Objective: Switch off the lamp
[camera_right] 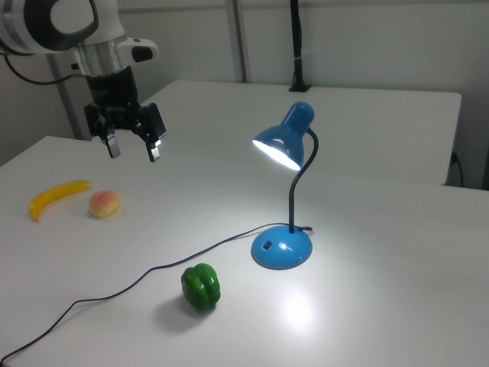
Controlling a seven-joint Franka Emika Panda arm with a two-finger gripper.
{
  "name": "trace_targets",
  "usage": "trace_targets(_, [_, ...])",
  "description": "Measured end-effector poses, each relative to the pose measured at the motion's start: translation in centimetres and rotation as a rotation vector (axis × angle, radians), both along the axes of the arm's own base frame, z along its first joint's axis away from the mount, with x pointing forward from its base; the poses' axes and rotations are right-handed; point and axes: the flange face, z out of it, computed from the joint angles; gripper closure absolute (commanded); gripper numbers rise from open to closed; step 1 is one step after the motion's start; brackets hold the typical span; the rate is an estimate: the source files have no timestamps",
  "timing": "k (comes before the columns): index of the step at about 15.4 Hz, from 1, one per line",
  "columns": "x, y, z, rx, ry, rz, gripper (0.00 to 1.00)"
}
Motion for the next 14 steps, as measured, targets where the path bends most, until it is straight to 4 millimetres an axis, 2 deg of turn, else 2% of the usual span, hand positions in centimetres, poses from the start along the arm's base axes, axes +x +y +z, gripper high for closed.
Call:
trace_targets(3, [0.01,0.00,-0.02,0.000,0.000,0.000,0.00])
trace_targets(4, [0.02,0.00,-0.05,0.000,0.001,0.000,0.04])
trace_targets(5, [0.04,0.00,-0.08,0.000,0.001,0.000,0.21])
trace_targets(6, [0.05,0.01,-0.10,0.000,0.002,0.000,0.64])
trace_targets(7, [0.06,0.01,-0.12,0.000,0.002,0.000,0.96])
trace_targets(8, [0.06,0.01,-0.12,0.000,0.002,0.000,1.00])
trace_targets(14, [0.08,0.04,-0.16,0.000,0.003,0.001,1.00])
